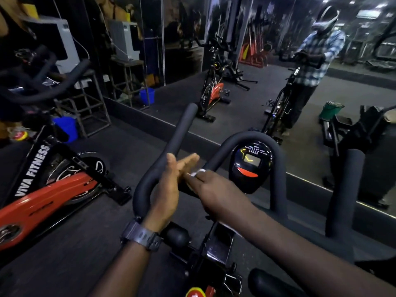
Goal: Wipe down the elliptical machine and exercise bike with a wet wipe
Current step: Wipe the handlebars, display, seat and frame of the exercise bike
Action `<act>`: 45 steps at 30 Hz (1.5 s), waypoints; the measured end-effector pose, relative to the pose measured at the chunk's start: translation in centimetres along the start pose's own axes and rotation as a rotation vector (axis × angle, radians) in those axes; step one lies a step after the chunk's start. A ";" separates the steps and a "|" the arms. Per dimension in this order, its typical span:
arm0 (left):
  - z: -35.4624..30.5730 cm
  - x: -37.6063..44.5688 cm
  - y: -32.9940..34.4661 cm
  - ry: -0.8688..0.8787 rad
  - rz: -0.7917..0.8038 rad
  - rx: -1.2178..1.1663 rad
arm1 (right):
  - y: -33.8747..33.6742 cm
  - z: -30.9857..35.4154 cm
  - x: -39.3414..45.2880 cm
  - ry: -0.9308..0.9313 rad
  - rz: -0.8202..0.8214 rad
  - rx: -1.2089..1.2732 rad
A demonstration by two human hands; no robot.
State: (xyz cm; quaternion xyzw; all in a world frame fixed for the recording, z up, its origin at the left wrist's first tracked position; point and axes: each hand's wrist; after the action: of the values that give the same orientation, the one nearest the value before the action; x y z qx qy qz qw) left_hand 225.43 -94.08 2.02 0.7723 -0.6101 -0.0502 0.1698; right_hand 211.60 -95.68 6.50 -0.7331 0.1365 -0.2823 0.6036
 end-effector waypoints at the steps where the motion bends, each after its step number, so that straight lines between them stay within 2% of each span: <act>1: -0.1 0.0 -0.1 0.022 -0.057 -0.024 | 0.4 0.1 1.7 -0.007 0.030 0.048; 4: -0.5 -0.2 -0.3 0.053 -0.164 -0.045 | 2.2 -0.3 4.6 -0.050 0.051 0.103; 7: -0.6 -0.4 -0.2 0.000 -0.184 -0.078 | 2.5 -0.9 1.3 -0.158 0.052 0.094; 9: -0.6 -0.4 -0.4 0.016 -0.192 -0.098 | 1.6 -1.8 -1.2 -0.302 0.012 0.059; 11: -0.5 -0.4 -0.4 0.041 -0.213 -0.109 | 1.7 -2.4 -1.1 -0.360 -0.032 0.023; 16: -0.8 -0.7 -0.7 0.077 -0.336 -0.043 | 3.9 -0.1 6.1 -0.137 -0.012 0.105; 18: -0.9 -0.8 -0.9 0.077 -0.385 0.010 | 3.6 0.2 7.9 -0.116 0.023 0.115; 21: -1.2 -0.4 -1.9 0.079 -0.400 0.241 | 2.6 0.1 5.5 -0.199 -0.003 0.164; 24: -1.1 0.5 -4.3 0.056 -0.291 0.620 | 2.2 -1.3 0.8 -0.298 -0.005 0.076; 26: -0.6 1.0 -6.1 -0.003 -0.232 0.766 | 2.4 -2.0 0.6 -0.260 0.029 0.038; 29: 0.1 1.4 -7.6 -0.106 -0.192 0.754 | 2.5 -1.7 5.1 -0.159 0.060 0.084; 32: 0.4 1.7 -7.9 -0.136 -0.208 0.700 | 3.1 -1.6 8.6 -0.100 0.093 0.183; 39: 1.1 1.8 -8.4 -0.118 -0.313 0.552 | 1.2 -2.0 4.5 -0.140 0.191 0.161; 43: 0.7 1.4 -8.1 -0.104 -0.310 0.520 | 3.0 -0.4 9.9 -0.154 0.083 0.157; 45: 0.7 1.1 -8.1 -0.075 -0.316 0.484 | 4.2 0.3 11.7 -0.139 0.084 0.124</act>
State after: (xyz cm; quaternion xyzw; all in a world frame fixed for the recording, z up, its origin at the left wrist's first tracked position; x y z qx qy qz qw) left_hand 233.00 -93.68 -1.09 0.8734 -0.4823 0.0425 -0.0522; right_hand 221.75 -102.72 5.35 -0.7057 0.1073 -0.2132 0.6671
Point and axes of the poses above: each hand's wrist, its own x-axis towards the middle knuckle, its own y-axis out of the palm, z = x × y, and after that the axes turned 6 degrees about -x, right-handed
